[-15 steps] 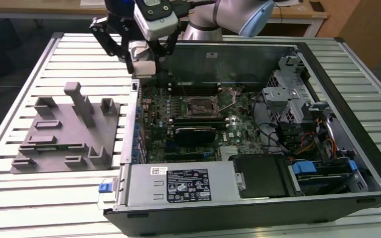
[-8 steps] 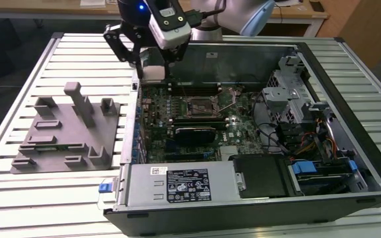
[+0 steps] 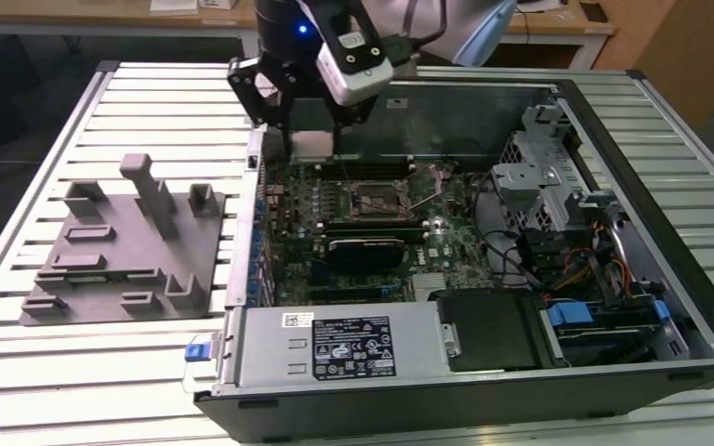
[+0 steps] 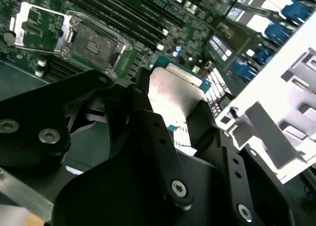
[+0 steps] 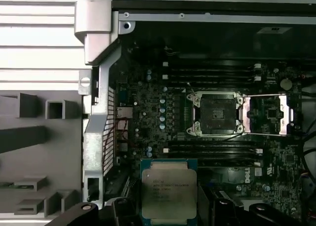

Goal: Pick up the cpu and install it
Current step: 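Pick up the cpu and move it towards the insertion slot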

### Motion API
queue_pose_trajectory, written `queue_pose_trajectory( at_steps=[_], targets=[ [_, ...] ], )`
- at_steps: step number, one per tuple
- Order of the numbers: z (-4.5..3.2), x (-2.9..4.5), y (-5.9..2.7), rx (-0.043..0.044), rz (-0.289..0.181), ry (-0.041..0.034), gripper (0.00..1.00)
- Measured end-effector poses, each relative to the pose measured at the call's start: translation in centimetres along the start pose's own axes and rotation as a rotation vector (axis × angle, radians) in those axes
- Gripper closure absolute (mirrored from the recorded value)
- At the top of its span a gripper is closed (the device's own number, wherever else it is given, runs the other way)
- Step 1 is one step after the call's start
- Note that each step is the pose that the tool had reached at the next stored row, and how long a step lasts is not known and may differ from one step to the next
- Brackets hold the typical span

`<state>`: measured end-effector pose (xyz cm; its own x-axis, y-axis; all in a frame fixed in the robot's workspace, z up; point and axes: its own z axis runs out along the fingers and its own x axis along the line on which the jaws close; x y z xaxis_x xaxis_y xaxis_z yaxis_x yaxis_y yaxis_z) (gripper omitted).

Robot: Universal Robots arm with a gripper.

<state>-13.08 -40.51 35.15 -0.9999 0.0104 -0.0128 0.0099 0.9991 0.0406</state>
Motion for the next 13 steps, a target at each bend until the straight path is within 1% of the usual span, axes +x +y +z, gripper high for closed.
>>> queue_pose_trajectory(
  at_steps=[5, 9, 13],
  targets=[
    [0.57, -1.84, 0.05, 0.0, 0.0, 0.0045, 0.46],
    [1.0, -3.18, 0.06, 0.0001, 0.0, 0.0074, 0.46],
    [1.5, -4.25, 0.1, 0.0001, 0.0, 0.0099, 0.46]
  ],
)
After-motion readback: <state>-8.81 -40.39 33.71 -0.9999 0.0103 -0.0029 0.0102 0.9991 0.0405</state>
